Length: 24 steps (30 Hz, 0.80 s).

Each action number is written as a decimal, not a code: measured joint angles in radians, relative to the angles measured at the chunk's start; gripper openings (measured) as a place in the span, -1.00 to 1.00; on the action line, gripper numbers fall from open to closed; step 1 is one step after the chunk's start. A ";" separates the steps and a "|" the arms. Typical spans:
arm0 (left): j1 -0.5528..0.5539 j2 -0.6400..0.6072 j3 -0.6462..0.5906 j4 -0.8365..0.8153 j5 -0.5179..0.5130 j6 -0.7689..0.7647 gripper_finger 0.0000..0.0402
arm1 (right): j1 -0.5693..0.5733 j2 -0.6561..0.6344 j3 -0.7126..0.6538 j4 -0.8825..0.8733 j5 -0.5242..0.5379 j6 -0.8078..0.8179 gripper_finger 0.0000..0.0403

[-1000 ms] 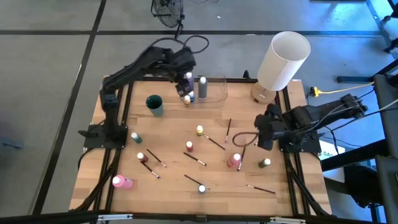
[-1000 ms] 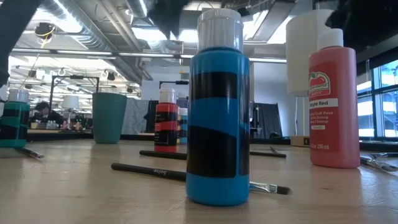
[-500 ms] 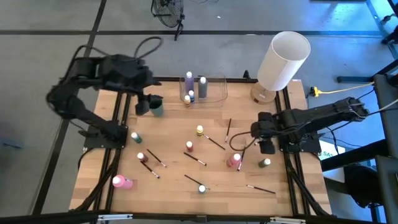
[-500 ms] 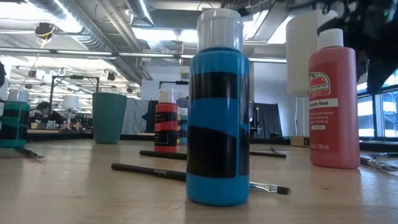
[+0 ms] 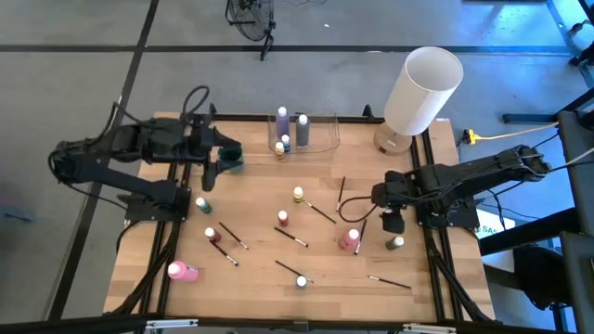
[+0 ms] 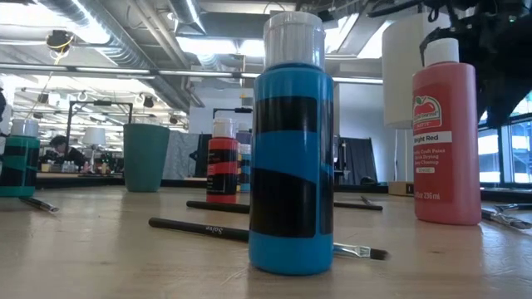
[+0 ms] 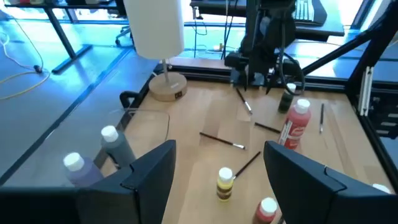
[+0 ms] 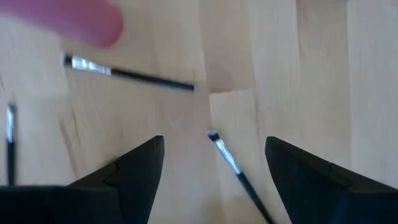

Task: Pick & Place Paint Supplies
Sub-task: Put the silver paint brush into the green cup

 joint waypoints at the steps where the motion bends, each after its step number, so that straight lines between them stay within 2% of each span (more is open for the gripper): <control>1: 0.000 -0.015 -0.026 0.024 0.003 0.003 0.19 | 0.000 0.000 -0.002 0.014 0.000 0.012 0.41; 12: 0.000 -0.128 -0.262 0.176 0.173 0.024 0.19 | 0.000 0.000 -0.007 0.155 0.001 0.012 0.41; 16: 0.000 -0.159 -0.350 0.222 0.175 0.048 0.19 | 0.000 0.000 -0.007 0.109 0.017 0.006 0.41; 21: 0.002 -0.187 -0.424 0.276 0.081 0.100 0.19 | 0.000 0.000 -0.007 0.027 0.105 -0.023 0.41; 24: 0.000 -0.201 -0.454 0.328 0.105 0.107 0.19 | 0.000 0.000 -0.007 -0.004 0.117 -0.023 0.41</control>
